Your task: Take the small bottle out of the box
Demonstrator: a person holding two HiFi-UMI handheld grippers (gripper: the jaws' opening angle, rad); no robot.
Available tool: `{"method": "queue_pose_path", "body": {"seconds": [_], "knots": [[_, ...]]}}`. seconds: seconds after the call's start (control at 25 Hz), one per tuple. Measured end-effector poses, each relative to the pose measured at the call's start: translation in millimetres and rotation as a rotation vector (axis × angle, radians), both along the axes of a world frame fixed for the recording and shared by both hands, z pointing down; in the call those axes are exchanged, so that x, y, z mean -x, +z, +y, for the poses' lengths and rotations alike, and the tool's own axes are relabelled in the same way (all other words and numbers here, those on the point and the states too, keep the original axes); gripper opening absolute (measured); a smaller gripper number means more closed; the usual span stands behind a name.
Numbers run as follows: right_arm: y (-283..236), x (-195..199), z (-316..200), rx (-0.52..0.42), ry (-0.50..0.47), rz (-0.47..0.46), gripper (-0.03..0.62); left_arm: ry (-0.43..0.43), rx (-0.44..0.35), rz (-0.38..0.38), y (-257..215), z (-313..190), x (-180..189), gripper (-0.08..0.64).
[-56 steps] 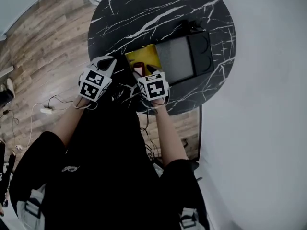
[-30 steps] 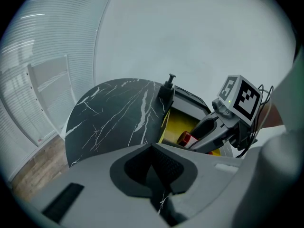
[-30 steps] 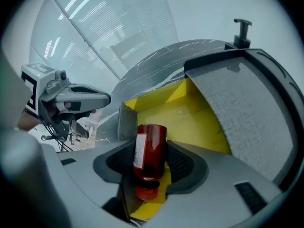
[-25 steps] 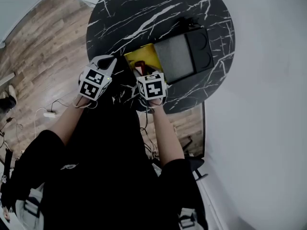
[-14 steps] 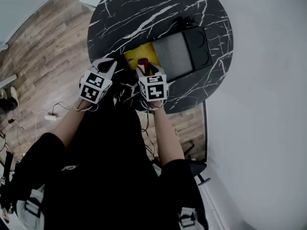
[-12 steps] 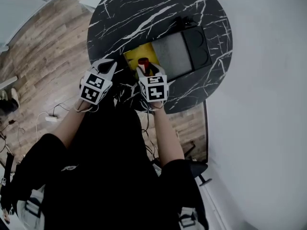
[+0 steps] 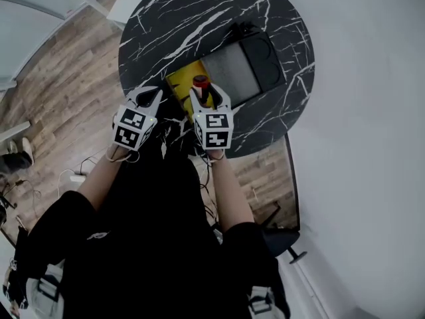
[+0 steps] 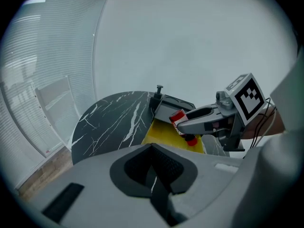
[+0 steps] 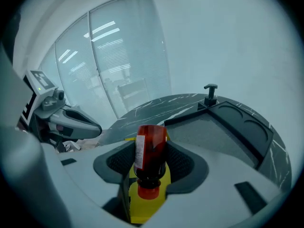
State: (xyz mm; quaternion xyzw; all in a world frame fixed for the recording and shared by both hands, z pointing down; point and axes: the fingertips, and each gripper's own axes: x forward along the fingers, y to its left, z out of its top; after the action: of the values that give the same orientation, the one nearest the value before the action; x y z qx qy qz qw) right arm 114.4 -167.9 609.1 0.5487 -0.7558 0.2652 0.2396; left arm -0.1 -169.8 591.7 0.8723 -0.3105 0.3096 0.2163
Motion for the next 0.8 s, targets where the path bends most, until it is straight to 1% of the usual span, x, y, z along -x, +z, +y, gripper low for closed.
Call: {"method": "queue_pose_path", "body": {"seconds": [0.2,0.44,0.52,0.68,0.8], "knots": [[-36.5,-6.4,-1.0,-0.163,0.050,-0.027,0.193,0.004,-0.047,0.003,-20.0,3.2,-11.7,-0.002],[-74.6,-5.1,3.2,-0.266,0.061,-0.055,0.192,-0.002,-0.149,0.041,-59.1,1.9,-26.0,-0.002],[-87.5,-4.3,4.9,-0.305,0.066,-0.081,0.193,-0.014,-0.175,0.049,-68.3,3.7,-28.9,-0.002],[-115.6,-6.7,7.9,-0.382,0.086,-0.114,0.193,-0.026,-0.211,0.034,-82.8,10.5,-34.2,-0.002],[-138.7,-6.4,13.0,-0.439,0.081,-0.115,0.192,-0.039,-0.229,0.049,-96.5,17.4,-33.6,-0.002]]}}
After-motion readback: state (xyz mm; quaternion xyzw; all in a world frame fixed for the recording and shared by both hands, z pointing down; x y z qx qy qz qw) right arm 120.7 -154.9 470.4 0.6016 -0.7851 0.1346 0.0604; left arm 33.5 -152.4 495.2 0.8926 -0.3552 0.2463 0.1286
